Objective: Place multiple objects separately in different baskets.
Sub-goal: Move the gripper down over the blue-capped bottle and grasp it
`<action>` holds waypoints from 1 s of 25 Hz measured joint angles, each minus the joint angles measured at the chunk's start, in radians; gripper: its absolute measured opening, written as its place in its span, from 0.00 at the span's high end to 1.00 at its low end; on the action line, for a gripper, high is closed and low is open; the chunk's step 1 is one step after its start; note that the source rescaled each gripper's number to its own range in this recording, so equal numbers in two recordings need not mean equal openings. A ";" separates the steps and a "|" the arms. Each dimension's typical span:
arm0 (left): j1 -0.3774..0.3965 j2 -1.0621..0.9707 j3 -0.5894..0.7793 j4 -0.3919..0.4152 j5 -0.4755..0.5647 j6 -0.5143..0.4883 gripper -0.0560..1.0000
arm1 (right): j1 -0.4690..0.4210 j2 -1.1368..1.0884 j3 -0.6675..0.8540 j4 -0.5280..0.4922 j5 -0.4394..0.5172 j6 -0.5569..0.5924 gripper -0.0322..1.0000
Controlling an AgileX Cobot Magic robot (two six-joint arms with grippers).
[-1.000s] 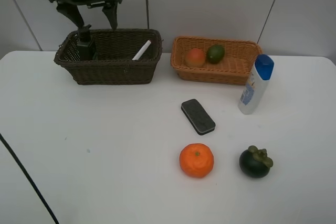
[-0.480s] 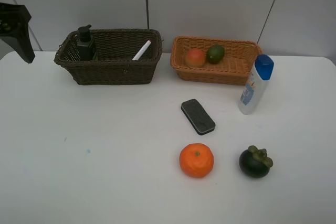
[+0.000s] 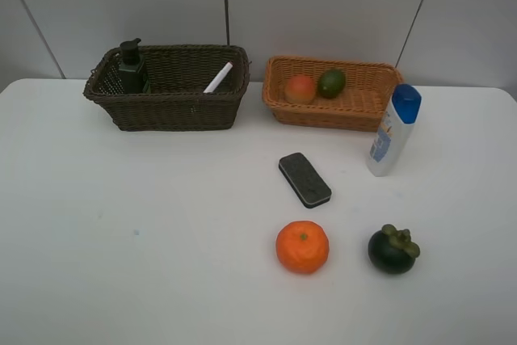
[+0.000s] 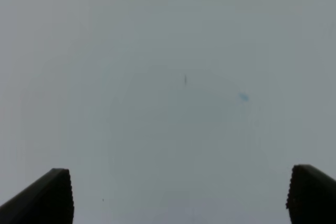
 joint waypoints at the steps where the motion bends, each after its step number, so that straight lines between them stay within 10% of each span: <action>1: 0.000 -0.068 0.031 0.000 -0.012 0.018 0.00 | 0.000 0.000 0.000 0.000 0.000 0.000 0.00; 12: 0.000 -0.467 0.096 -0.019 -0.004 0.046 0.00 | 0.000 0.000 0.000 0.000 0.000 0.000 0.00; 25: 0.000 -0.491 0.112 -0.100 0.029 0.024 0.00 | 0.000 0.000 0.000 0.000 0.000 0.000 0.00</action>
